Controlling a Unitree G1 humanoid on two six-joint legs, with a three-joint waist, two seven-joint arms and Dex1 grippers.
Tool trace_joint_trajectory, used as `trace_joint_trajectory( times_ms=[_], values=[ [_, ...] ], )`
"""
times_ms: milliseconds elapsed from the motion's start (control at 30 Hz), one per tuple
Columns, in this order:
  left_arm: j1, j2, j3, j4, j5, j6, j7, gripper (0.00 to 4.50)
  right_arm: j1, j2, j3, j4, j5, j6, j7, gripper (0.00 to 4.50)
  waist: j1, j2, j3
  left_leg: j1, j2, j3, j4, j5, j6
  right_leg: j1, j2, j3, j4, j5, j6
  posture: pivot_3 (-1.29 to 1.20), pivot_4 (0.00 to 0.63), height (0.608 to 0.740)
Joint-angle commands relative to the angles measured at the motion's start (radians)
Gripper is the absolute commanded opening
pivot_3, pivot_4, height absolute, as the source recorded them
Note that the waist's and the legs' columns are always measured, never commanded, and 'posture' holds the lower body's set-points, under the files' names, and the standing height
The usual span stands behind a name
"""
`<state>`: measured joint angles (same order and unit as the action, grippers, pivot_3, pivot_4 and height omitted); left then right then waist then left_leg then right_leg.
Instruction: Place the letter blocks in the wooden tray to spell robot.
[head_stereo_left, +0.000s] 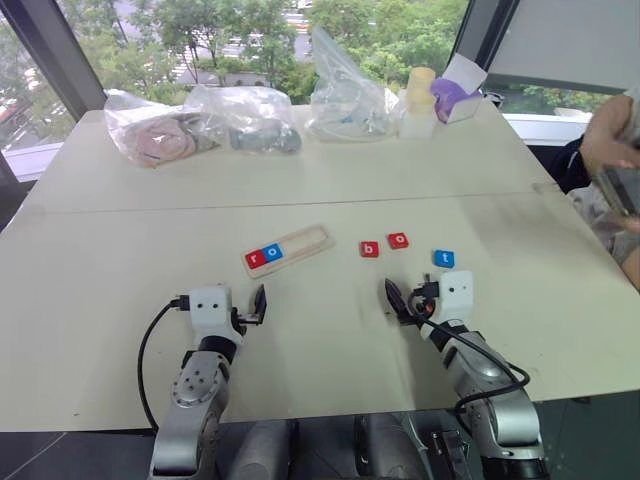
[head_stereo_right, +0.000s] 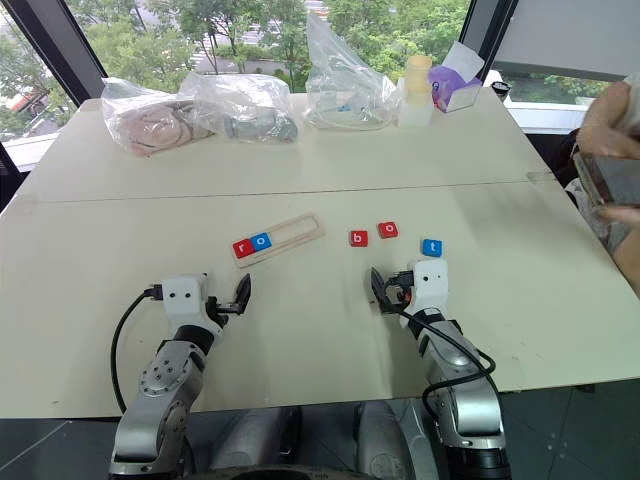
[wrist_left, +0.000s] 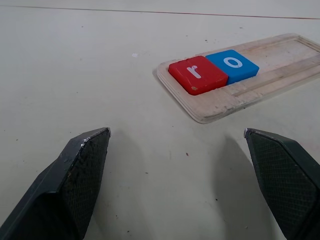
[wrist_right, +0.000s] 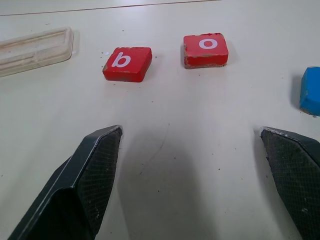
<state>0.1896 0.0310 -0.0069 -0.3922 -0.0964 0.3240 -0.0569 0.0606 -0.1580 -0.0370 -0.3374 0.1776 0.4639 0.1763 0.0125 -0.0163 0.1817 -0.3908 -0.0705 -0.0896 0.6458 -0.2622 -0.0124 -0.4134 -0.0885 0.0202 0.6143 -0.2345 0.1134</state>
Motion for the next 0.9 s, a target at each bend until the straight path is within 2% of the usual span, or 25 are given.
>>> trace_joint_trajectory(
  times_ms=[33,400,767,900],
  values=[
    [0.006,-0.004,-0.007,-0.029,-0.002,-0.017,0.0,4.5,0.01,-0.013,-0.003,0.0,0.002,0.023,0.006,4.47,0.0,0.0,0.0,0.0,0.0,0.0,0.0,0.0,0.0,0.0,0.0,0.0,0.0,0.0,0.0,0.0,0.15,0.74],
    [0.007,0.003,-0.022,-0.053,0.004,-0.035,-0.019,4.5,-0.016,-0.05,0.006,-0.008,0.001,0.016,0.05,4.47,-0.001,0.0,0.0,0.0,0.0,0.0,0.0,0.0,0.0,0.0,0.0,0.0,0.0,0.0,0.0,0.0,0.15,0.74],
    [0.027,0.059,-0.003,-0.066,-0.008,-0.064,-0.064,4.5,-0.028,-0.104,0.022,-0.034,0.002,-0.014,0.114,4.47,-0.001,0.002,0.002,-0.002,0.0,0.0,0.0,0.0,0.0,-0.002,0.0,0.0,0.0,0.0,0.0,0.0,0.15,0.74],
    [0.029,0.108,0.01,-0.118,-0.03,-0.05,-0.113,4.5,-0.077,-0.201,0.015,-0.049,0.081,0.036,0.268,4.47,-0.001,0.002,0.003,-0.002,0.0,0.001,0.0,0.0,0.0,-0.002,0.0,0.0,0.0,0.0,0.0,0.0,0.15,0.74]
  ],
)
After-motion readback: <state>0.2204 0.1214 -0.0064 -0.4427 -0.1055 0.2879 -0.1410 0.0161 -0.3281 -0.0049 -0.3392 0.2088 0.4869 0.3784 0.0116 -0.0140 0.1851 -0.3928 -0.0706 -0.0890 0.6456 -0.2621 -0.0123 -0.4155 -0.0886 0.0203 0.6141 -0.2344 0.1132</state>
